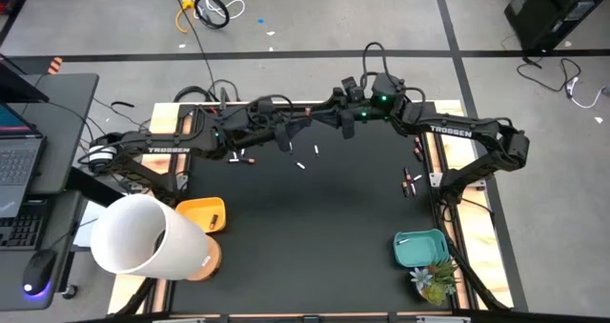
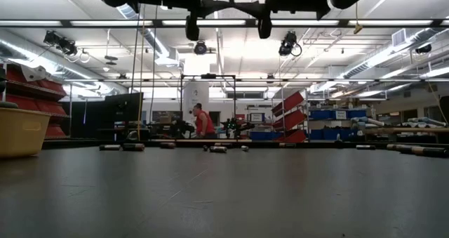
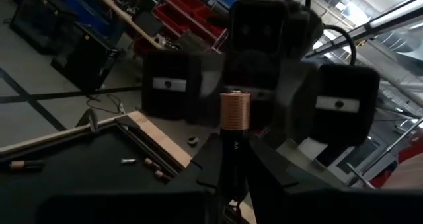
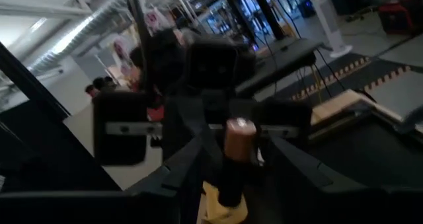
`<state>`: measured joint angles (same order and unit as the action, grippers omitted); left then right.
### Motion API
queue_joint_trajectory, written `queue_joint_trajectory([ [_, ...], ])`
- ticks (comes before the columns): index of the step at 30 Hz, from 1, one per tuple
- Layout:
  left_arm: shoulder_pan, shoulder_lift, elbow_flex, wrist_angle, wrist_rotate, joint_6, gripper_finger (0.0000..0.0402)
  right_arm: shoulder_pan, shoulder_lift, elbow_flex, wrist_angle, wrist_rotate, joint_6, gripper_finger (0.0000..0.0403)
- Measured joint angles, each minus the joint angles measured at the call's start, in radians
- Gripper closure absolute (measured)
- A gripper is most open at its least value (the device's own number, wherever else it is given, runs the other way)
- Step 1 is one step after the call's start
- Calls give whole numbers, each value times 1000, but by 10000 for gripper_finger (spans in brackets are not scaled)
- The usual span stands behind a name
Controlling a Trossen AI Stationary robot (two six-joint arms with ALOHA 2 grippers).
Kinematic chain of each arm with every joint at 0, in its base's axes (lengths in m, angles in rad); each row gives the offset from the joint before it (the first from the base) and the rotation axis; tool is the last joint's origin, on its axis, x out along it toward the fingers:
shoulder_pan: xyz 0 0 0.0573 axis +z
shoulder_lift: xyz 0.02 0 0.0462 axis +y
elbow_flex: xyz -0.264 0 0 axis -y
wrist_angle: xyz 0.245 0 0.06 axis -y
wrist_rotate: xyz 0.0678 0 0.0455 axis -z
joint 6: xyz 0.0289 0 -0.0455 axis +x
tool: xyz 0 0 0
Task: Sort batteries
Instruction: Put the black battery into the yellow bin
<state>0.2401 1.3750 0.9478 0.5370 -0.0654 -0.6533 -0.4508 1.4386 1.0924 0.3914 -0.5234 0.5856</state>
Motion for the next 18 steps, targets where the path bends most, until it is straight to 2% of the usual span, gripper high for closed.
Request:
queue_joint_trajectory([
  [11, -7, 0, 0, -17, 2, 11, 352, 3, 0, 0, 10, 2, 43, 251],
  [15, -14, 7, 0, -8, -6, 15, 352, 12, 32, 0, 6, 4, 44, 251],
  [18, -17, 18, -1, -2, -8, 10, 352, 23, 62, 0, 64, 6, 59, 251],
])
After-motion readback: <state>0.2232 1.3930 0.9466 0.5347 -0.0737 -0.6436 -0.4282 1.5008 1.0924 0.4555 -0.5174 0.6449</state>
